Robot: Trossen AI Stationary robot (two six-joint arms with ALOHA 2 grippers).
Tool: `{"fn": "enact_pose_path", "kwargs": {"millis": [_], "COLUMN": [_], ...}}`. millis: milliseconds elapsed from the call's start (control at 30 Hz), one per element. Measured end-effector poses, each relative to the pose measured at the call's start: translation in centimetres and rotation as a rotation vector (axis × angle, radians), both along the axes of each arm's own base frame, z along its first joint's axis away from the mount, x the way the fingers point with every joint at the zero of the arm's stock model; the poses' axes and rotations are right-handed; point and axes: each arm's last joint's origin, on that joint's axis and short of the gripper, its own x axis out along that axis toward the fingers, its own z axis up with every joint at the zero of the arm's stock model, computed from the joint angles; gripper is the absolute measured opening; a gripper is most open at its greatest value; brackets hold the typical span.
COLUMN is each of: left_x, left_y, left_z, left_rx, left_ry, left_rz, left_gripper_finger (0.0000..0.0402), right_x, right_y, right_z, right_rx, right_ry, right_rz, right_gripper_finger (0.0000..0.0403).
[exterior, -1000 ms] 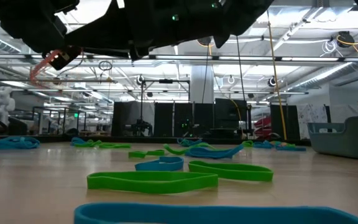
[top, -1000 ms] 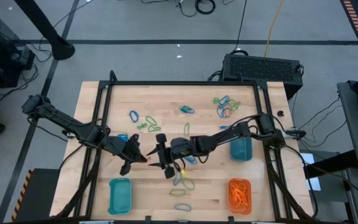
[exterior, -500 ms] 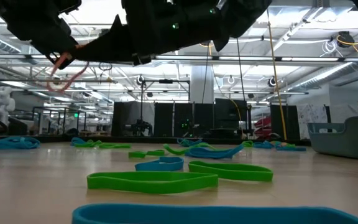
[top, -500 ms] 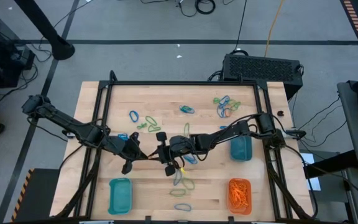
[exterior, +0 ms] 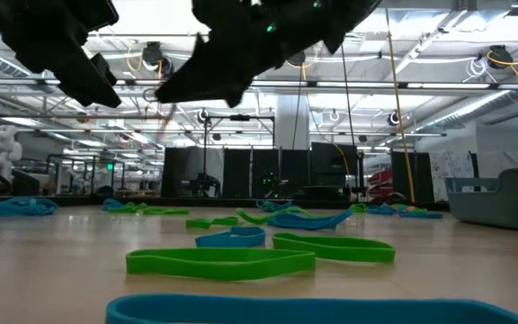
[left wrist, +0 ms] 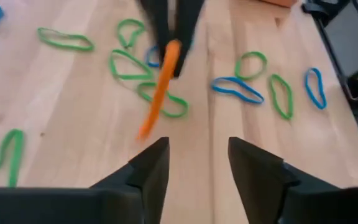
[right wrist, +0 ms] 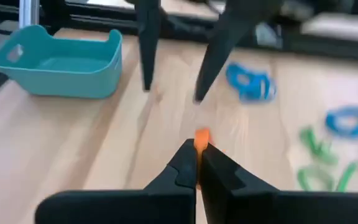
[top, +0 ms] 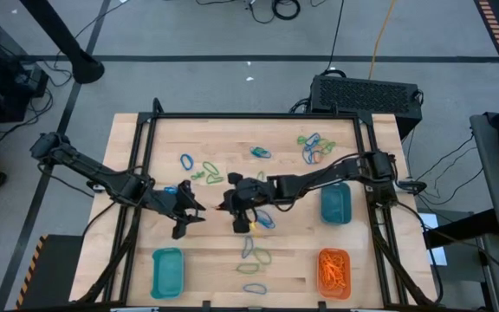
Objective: Sort rubber bands into baskets
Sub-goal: Put the orange rubber band into the orange bin
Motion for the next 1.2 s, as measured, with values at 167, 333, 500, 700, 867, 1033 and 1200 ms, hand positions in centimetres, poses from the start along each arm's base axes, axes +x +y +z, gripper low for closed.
{"fn": "enact_pose_path", "kwargs": {"millis": [167,333,500,700,867,1033,1200], "left_x": [0.1,0.4,0.5,0.8,1.1,1.2,1.3], "left_y": [0.3,0.3,1.1,2.3,2.7,3.0,3.2], "left_z": [-0.2,-0.9,-1.0,-1.5,-1.1,-1.0,-0.8], "left_rx": [0.144,0.258,0.368,0.374,0.338,0.337,0.316], "left_ry": [-0.075,-0.278,-0.457,-0.445,-0.486,-0.503,-0.531], "left_rz": [0.06,0.026,0.012,-0.016,-0.059,-0.1,-0.125], "left_gripper_finger": [0.0177,0.0178,0.0178,0.0178,0.0178,0.0178,0.0178], "right_x": [-3.4,-7.9,-13.0,-17.7,-20.6,-22.4,-23.2], "right_y": [2.0,4.9,7.9,12.2,15.3,17.3,18.4], "right_z": [2.8,6.6,8.7,7.9,7.5,7.4,5.8], "right_rx": [0.127,0.318,0.51,0.645,0.758,0.846,0.769], "right_ry": [0.196,0.335,0.53,0.783,0.899,0.928,0.963], "right_rz": [-0.04,-0.118,-0.338,-0.621,-0.799,-0.91,-1.003], "right_gripper_finger": [0.0001,0.0,0.0,0.0,0.0,0.0,0.0]}}
